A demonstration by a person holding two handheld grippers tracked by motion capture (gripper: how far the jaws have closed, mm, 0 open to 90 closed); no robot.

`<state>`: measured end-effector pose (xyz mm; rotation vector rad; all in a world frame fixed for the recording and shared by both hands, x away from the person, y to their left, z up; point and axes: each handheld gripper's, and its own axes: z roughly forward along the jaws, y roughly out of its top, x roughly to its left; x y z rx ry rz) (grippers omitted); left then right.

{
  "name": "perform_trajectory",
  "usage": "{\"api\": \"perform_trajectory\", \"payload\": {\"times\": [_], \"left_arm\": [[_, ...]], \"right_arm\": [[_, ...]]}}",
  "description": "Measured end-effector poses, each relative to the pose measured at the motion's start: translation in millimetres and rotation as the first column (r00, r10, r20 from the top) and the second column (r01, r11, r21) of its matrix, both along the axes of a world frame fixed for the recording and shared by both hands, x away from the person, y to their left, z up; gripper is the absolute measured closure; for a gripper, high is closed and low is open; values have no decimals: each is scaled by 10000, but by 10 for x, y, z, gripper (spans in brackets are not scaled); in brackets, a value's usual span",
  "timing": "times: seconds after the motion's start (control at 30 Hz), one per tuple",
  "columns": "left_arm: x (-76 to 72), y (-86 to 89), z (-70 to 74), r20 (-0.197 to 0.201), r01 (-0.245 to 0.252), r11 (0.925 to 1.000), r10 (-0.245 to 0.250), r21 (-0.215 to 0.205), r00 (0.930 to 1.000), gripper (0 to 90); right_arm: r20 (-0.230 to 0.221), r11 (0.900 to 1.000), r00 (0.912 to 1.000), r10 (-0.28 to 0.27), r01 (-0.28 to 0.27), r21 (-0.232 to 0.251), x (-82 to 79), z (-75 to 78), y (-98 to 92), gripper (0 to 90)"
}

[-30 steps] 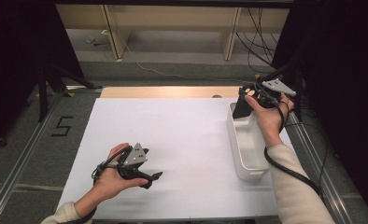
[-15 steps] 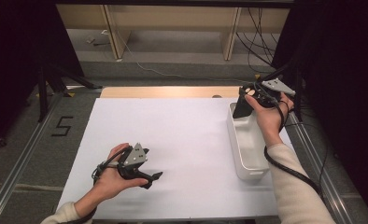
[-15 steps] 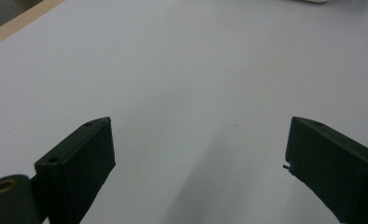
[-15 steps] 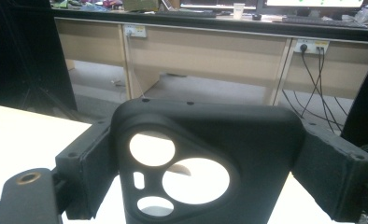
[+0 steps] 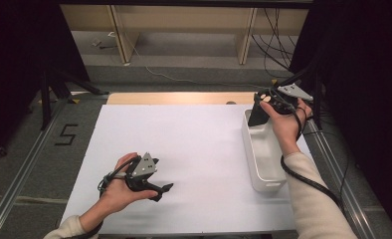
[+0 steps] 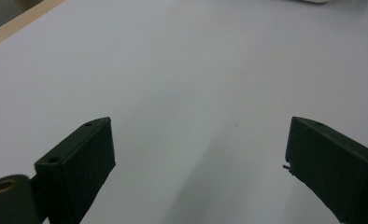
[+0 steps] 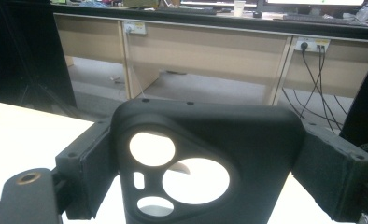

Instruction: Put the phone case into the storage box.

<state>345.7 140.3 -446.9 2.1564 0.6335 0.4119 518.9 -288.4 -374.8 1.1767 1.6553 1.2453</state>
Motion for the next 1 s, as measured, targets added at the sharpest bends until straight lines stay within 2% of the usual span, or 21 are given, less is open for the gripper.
{"api": "perform_trajectory", "payload": {"times": [1.0], "left_arm": [[-4, -5, 4, 4, 58, 10000, -58, 51, 10000, 80]], "right_arm": [[-304, 9991, 9995, 74, -87, -411, 69, -52, 48, 150]]}}
